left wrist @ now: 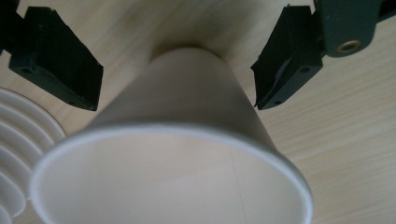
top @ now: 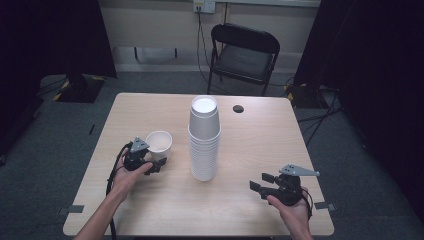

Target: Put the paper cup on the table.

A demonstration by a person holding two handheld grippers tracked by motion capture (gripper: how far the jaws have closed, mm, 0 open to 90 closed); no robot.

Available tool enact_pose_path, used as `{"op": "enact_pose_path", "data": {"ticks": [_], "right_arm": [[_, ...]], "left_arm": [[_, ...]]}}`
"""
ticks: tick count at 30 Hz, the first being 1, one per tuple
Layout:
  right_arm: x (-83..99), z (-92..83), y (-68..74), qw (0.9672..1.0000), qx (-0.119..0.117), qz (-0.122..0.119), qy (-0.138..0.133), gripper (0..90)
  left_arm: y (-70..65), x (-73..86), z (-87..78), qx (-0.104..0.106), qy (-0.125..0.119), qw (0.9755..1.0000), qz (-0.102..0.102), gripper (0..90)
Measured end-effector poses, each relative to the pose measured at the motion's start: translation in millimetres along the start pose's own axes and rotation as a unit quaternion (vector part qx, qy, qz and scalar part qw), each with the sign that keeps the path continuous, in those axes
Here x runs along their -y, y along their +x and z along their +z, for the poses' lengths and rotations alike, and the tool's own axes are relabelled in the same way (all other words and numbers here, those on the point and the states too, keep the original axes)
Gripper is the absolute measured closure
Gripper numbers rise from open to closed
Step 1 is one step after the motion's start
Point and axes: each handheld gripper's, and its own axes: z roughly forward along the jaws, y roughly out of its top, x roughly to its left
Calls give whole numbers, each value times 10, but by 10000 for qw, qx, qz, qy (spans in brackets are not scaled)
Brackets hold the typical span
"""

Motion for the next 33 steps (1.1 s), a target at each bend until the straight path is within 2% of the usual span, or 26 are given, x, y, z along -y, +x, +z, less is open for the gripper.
{"op": "enact_pose_path", "data": {"ticks": [3,4,5,6,9,14,17,20,23,25,27,28,31,33], "right_arm": [[-3,0,-5,10000,41,16,-2,306],[-3,1,-8,10000,48,5,-1,304],[-3,1,-8,10000,48,5,-1,304],[-3,-1,-10,10000,62,5,0,297],[3,-3,-17,10000,98,-7,-15,296],[10,-9,-36,9999,157,13,-34,291],[11,-11,-50,9998,194,11,-23,285],[8,-10,-58,9997,247,-2,-50,270],[9,-4,-69,9996,279,22,-30,264],[10,-3,-71,9996,291,22,-17,264],[14,3,-72,9994,349,-19,0,264],[22,9,-76,9993,363,-8,12,264],[31,6,-72,9992,401,-55,20,264],[55,-14,-77,9989,463,-58,-7,260]], "left_arm": [[-11,6,-66,47,54,9999,74,157],[-23,30,-141,20,-68,10000,-14,157],[-23,30,-141,20,-68,10000,-14,165],[-25,55,-228,-79,-175,9998,-5,172],[-37,80,-316,-73,-215,9997,-121,176],[-67,101,-575,140,-231,9994,-234,176],[-109,137,-703,121,-241,9991,-333,176],[-193,204,-808,95,-207,9992,-322,177],[-315,265,-935,235,-332,9984,-382,176],[-425,300,-1027,171,-371,9988,-267,176],[-508,327,-1096,361,-385,9981,-329,176],[-569,372,-1132,430,-398,9979,-259,176],[-603,440,-1137,321,-453,9982,-238,177],[-627,512,-1125,282,-422,9978,-420,179]]}}
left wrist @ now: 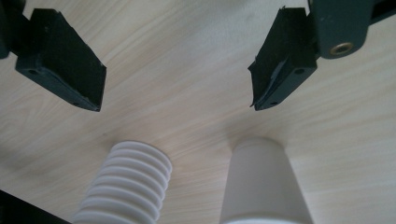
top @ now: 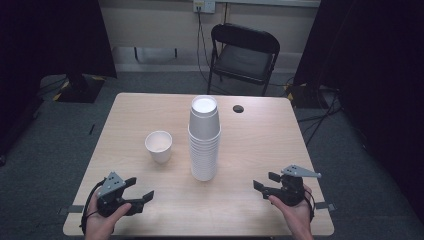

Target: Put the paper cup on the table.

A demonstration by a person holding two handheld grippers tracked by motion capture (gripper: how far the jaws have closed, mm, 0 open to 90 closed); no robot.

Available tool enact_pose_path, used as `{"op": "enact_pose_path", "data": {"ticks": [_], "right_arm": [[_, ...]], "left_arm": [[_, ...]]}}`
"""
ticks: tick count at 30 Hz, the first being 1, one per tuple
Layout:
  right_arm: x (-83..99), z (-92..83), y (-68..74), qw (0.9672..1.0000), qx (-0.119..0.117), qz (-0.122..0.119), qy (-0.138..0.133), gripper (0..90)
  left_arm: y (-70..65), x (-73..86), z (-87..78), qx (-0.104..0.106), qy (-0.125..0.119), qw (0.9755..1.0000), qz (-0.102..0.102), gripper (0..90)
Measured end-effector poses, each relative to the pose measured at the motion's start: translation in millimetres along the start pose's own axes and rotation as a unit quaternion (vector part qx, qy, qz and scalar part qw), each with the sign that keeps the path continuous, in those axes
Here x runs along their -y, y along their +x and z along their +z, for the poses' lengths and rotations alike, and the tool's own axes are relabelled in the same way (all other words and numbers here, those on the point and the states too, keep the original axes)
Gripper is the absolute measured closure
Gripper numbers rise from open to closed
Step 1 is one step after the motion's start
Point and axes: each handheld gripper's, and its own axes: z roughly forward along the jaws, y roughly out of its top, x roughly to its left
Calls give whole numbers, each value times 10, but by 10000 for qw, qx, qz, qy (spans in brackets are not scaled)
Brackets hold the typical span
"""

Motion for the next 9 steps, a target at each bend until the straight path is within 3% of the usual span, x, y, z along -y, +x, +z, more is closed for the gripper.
{"op": "enact_pose_path", "data": {"ticks": [3,9], "right_arm": [[25,-6,-16,10000,67,-9,2,255],[68,19,-49,9998,175,31,28,226]], "left_arm": [[-2,54,19,218,121,9997,-52,182],[43,79,40,113,42,9999,-40,196]]}}
